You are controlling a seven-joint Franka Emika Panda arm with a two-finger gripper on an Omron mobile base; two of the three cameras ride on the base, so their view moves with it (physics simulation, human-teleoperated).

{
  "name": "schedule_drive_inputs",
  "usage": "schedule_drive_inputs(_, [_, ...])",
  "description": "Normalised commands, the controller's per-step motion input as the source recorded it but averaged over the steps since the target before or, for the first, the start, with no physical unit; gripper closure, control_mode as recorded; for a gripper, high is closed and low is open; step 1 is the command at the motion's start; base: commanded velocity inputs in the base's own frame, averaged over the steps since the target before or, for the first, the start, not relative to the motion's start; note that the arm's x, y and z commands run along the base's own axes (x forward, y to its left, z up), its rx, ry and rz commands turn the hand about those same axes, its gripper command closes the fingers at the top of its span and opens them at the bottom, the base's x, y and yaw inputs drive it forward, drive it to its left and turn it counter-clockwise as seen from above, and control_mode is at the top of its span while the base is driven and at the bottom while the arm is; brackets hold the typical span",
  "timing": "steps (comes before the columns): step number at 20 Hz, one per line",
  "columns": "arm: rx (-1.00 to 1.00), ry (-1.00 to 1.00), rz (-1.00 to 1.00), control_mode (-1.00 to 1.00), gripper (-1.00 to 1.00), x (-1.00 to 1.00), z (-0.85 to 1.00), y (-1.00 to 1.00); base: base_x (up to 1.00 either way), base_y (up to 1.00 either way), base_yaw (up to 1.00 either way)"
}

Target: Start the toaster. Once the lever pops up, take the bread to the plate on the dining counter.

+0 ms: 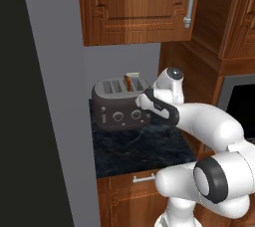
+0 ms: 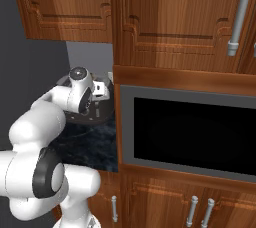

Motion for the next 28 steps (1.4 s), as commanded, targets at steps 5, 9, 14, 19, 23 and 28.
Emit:
schedule_drive_inputs(5, [0.00, 0.02, 0.00, -1.00, -1.00, 0.05, -0.18, 0.11, 0.00, 0.00, 0.00])
schedule_drive_inputs(9, [0.00, 0.02, 0.00, -1.00, -1.00, 0.02, -0.21, 0.03, 0.00, 0.00, 0.00])
schedule_drive_inputs(14, [0.00, 0.02, 0.00, -1.00, -1.00, 0.00, -0.19, 0.03, 0.00, 0.00, 0.00])
schedule_drive_inputs(19, [0.00, 0.00, 0.00, -1.00, -1.00, 0.01, -0.09, 0.01, 0.00, 0.00, 0.00])
schedule_drive_inputs(23, [0.00, 0.00, 0.00, -1.00, -1.00, 0.03, -0.01, 0.00, 0.00, 0.00, 0.00])
schedule_drive_inputs(28, [0.00, 0.00, 0.00, -1.00, -1.00, 0.09, 0.00, 0.02, 0.00, 0.00, 0.00])
